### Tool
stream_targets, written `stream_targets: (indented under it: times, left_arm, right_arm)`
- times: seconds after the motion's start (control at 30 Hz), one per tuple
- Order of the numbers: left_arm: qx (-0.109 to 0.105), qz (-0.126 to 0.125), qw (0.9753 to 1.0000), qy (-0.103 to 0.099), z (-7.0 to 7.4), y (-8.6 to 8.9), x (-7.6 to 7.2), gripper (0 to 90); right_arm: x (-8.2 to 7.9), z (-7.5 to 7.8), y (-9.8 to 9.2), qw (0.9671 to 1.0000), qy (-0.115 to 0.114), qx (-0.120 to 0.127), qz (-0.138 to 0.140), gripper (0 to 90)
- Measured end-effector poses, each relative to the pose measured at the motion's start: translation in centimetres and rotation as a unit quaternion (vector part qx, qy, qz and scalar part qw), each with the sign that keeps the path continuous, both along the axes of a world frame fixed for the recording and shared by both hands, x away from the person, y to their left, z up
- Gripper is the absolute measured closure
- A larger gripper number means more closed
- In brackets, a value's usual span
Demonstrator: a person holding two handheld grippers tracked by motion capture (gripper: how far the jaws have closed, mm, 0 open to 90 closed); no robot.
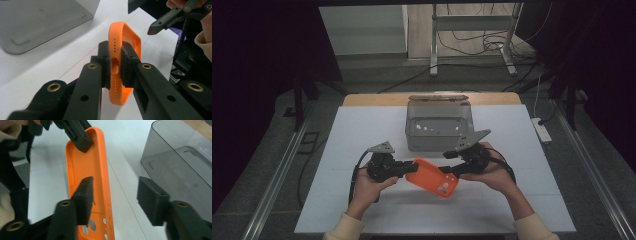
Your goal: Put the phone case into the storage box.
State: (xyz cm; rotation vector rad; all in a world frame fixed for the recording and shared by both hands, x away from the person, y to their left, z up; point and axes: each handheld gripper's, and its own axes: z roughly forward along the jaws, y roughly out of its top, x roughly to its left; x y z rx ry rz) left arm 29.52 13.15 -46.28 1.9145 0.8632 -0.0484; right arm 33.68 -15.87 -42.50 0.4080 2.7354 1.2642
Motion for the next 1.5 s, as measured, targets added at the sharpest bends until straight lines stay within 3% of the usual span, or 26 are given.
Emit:
stream_targets:
  times: [0.23,0.47,0.8,1.5]
  left_arm:
    - [-0.003,0.0,1.0,-0.005,0.1,0.3,0.0,80.6]
    - [-0.006,0.002,0.9999,-0.008,0.2,0.4,0.0,80.6]
    - [-0.01,0.003,0.9999,-0.014,0.2,0.5,-0.1,80.6]
    - [-0.013,0.002,0.9996,-0.026,0.4,0.4,-0.2,80.6]
  right_arm:
    - [0.7,-0.4,-0.9,0.9985,0.032,0.042,-0.016,29.5]
    - [1.2,-1.1,-1.2,0.9964,0.058,0.056,-0.025,25.2]
    - [1.5,-1.7,-1.3,0.9941,0.084,0.065,-0.024,23.2]
    - [1.4,-2.4,-0.8,0.9931,0.098,0.063,-0.011,24.2]
